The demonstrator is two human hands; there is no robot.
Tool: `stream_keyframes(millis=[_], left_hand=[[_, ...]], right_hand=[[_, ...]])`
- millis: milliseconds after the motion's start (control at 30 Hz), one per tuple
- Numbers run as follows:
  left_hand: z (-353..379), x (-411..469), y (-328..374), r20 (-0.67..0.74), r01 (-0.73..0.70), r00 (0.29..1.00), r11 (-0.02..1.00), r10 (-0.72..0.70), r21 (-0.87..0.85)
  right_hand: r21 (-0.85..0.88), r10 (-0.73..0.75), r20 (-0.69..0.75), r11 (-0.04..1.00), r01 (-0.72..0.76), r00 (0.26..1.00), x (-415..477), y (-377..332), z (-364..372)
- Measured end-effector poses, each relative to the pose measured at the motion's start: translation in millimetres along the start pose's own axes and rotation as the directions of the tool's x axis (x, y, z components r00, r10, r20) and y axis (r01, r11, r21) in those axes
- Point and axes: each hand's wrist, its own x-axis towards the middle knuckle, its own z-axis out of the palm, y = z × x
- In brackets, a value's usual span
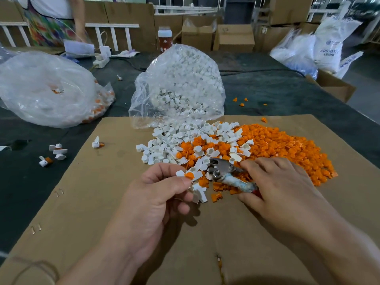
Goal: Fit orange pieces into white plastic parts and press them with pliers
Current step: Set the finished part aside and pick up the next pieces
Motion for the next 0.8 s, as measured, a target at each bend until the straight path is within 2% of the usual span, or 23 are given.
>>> stream_keyframes(millis=[200, 333, 400, 567, 800], left_hand=[[-1.3, 1.4, 0.8, -0.012, 0.004, 1.0, 1.0, -0.004, 0.004], [-3.9, 2.5, 2.1, -0.031, -0.018, 0.999, 0.999, 0.017, -0.035], [-4.3, 3.0, 2.5, -0.04, -0.04, 0.998, 0.998, 0.038, -0.049], [-5.9, 4.4, 4.5, -0.055, -0.098, 0.994, 0.989, 0.092, -0.109], [-6.7, 3.8, 4.9, -0.01, -0.136, 0.991, 0.988, 0.136, -0.071]], right_hand=[[0.044, 0.006, -0.05, 0.999, -0.004, 0.999, -0.1, -0.7, -5.4], [0.212, 0.033, -0.159, 0.977, 0.002, 0.987, -2.9, -3.0, -14.7], [0.31, 0.011, -0.188, 0.949, 0.049, 0.982, -5.8, -6.4, -19.6], [0.377, -0.127, -0.198, 0.905, 0.195, 0.972, -15.0, -14.0, -22.9], [0.373, -0.212, -0.283, 0.874, 0.311, 0.935, -20.4, -15.3, -25.6]])
